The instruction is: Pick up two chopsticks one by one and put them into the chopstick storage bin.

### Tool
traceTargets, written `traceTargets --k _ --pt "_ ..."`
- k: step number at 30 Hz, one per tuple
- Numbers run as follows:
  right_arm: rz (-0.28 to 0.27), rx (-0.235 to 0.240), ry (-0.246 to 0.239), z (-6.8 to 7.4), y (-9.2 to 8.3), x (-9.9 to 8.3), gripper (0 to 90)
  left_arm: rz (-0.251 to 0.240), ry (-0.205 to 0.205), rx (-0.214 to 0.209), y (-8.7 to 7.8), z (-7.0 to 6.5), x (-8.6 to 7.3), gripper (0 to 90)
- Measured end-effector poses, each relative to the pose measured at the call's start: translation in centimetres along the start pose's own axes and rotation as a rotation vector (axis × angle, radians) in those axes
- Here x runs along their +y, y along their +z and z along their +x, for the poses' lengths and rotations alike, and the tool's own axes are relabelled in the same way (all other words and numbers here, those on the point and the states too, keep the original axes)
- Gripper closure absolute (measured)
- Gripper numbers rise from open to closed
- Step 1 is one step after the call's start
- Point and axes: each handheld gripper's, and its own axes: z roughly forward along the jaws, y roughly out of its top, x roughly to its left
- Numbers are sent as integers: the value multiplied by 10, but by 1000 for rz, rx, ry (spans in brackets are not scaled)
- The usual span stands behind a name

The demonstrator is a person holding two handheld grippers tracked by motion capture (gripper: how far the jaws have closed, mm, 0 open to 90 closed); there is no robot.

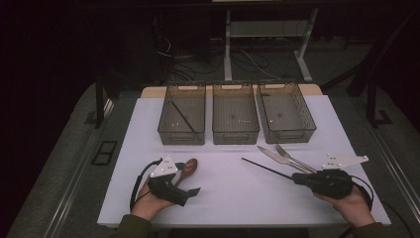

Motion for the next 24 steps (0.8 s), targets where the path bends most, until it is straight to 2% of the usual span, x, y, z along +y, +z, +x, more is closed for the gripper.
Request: traceTargets --k 7,24 --pt "-46 2 1 -3 -3 12 847 1 -4 0 0 0 0 0" --pt "-104 11 -10 -7 -2 36 847 -7 -12 3 0 0 0 0"
